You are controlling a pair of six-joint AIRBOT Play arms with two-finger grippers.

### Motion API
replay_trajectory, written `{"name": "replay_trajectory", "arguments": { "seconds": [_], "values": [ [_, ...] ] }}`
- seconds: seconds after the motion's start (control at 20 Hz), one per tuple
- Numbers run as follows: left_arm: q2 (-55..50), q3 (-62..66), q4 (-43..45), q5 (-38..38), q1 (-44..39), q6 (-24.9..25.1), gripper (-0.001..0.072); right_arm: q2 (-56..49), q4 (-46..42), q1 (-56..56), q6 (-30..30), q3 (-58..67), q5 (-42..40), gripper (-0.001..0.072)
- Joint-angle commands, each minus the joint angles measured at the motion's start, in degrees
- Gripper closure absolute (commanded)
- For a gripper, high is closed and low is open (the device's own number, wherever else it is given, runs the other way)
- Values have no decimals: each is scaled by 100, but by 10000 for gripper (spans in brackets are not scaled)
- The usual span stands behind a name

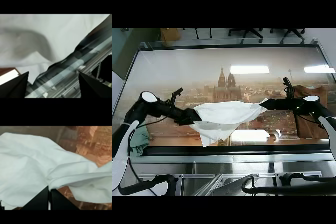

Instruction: Fold the shirts.

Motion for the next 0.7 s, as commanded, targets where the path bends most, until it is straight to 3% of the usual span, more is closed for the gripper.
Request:
{"name": "replay_trajectory", "arguments": {
  "seconds": [0.0,0.25,0.4,0.45,0.55,0.6,0.65],
  "values": [
    [702,-1403,44,922,-48,-162,41,-4,13,7,-4,11,-11,694],
    [737,-2503,-404,2872,-450,-240,41,-4,13,9,-24,11,-11,694],
    [190,-2269,-570,3523,-763,-195,42,-4,13,11,-24,11,-9,694],
    [-24,-2057,-570,3565,-831,-197,87,-4,13,11,-24,11,-4,694],
    [-337,-1572,-562,3390,-883,-184,620,-4,13,11,-24,11,11,694],
    [-409,-1322,-566,3121,-883,-92,690,4,13,9,-22,11,15,694],
    [-409,-1062,-564,2750,-883,72,691,39,13,4,-22,13,31,694]
  ]
}}
